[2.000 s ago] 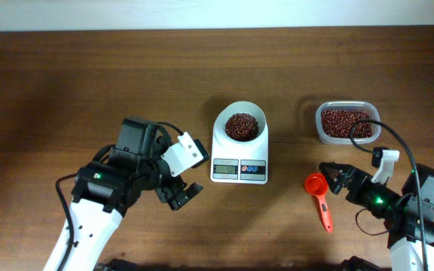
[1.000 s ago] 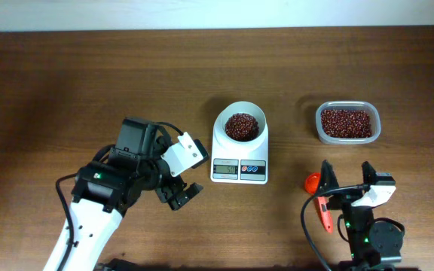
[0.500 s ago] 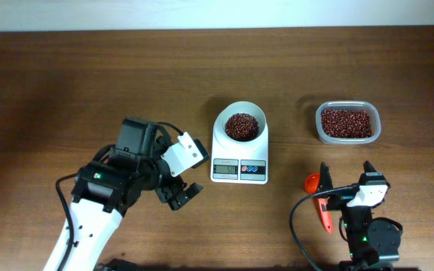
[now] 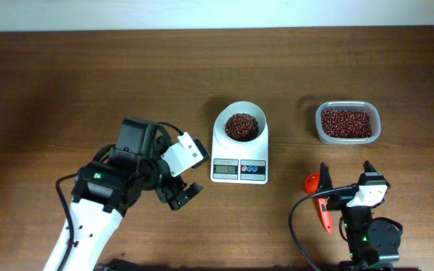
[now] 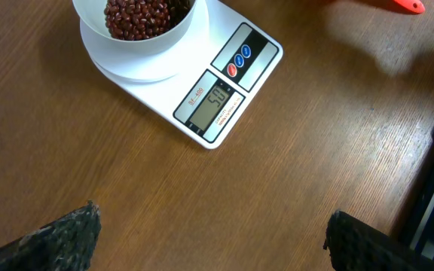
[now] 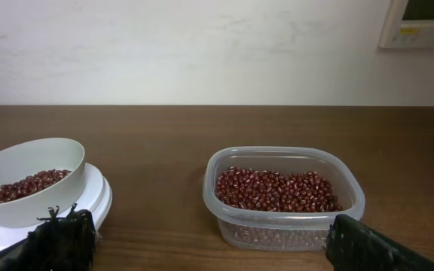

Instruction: Scoop and weigh 50g on scale

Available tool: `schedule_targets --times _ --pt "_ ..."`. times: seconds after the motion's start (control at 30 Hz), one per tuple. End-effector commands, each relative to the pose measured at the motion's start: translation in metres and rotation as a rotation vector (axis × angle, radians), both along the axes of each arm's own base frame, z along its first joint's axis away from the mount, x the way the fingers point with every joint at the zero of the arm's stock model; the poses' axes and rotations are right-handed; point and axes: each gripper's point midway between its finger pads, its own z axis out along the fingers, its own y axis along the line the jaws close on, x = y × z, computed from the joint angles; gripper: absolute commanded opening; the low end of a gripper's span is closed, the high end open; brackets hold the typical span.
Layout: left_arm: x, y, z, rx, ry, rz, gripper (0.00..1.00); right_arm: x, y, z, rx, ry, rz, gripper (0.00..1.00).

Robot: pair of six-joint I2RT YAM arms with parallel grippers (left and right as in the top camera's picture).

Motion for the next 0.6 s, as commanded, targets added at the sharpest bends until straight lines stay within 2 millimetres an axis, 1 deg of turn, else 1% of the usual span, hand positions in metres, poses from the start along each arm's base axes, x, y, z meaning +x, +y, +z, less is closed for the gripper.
schedule_targets --times 0.0,0.03,0.07,0.13,0.17,0.2,0.23,0.27,0.33,0.37,0.4,0.43,0.47,0.53,0.57 --pt "0.001 0.003 0.002 0.005 -0.016 0.001 0.99 0.0 -0.003 -0.002 0.0 0.0 -0.015 0.99" --pt "0.003 0.007 0.005 0.004 -0.037 0.017 0.99 0.0 -0.003 -0.002 0.0 0.0 -0.016 0.99" --pt "0.009 0.007 0.014 -0.02 -0.106 0.023 0.99 0.0 -0.003 -0.002 -0.001 0.0 -0.016 0.99" --pt "0.022 0.011 0.026 -0.055 -0.3 0.068 0.99 0.0 -0.003 -0.002 0.0 0.0 -0.016 0.99" --pt "0.027 0.022 0.028 -0.101 -0.36 0.183 0.99 0.0 -0.003 -0.002 0.0 0.0 -0.015 0.99" --pt "0.029 0.041 0.027 -0.184 -0.443 0.325 0.99 0.0 -0.003 -0.002 0.0 0.0 -0.016 0.99" --pt "0.023 0.054 0.025 -0.228 -0.494 0.397 0.99 0.0 -0.003 -0.002 -0.001 0.0 -0.016 0.99" --pt "0.012 0.071 0.022 -0.262 -0.537 0.5 0.99 0.0 -0.003 -0.002 0.0 0.0 -0.015 0.99" --pt "0.002 0.096 0.018 -0.309 -0.619 0.675 0.99 0.0 -0.003 -0.002 0.0 0.0 -0.016 0.99" --pt "0.001 0.106 0.02 -0.324 -0.694 0.724 0.99 0.0 -0.003 -0.002 -0.001 0.0 -0.016 0.99" --pt "0.004 0.117 0.018 -0.33 -0.785 0.773 0.99 0.0 -0.003 -0.002 0.0 0.0 -0.016 0.99" --pt "0.008 0.126 0.011 -0.357 -0.82 0.838 0.99 0.0 -0.003 -0.002 -0.001 0.0 -0.016 0.99" --pt "0.009 0.13 0.008 -0.393 -0.843 0.875 0.99 0.0 -0.003 -0.002 0.0 0.0 -0.015 0.99" --pt "0.009 0.131 0.002 -0.435 -0.889 0.878 0.99 0.0 -0.003 -0.002 0.0 0.0 -0.015 0.99" --pt "0.011 0.131 -0.011 -0.426 -0.871 0.878 0.99 0.0 -0.003 -0.002 -0.001 0.0 -0.016 0.99"
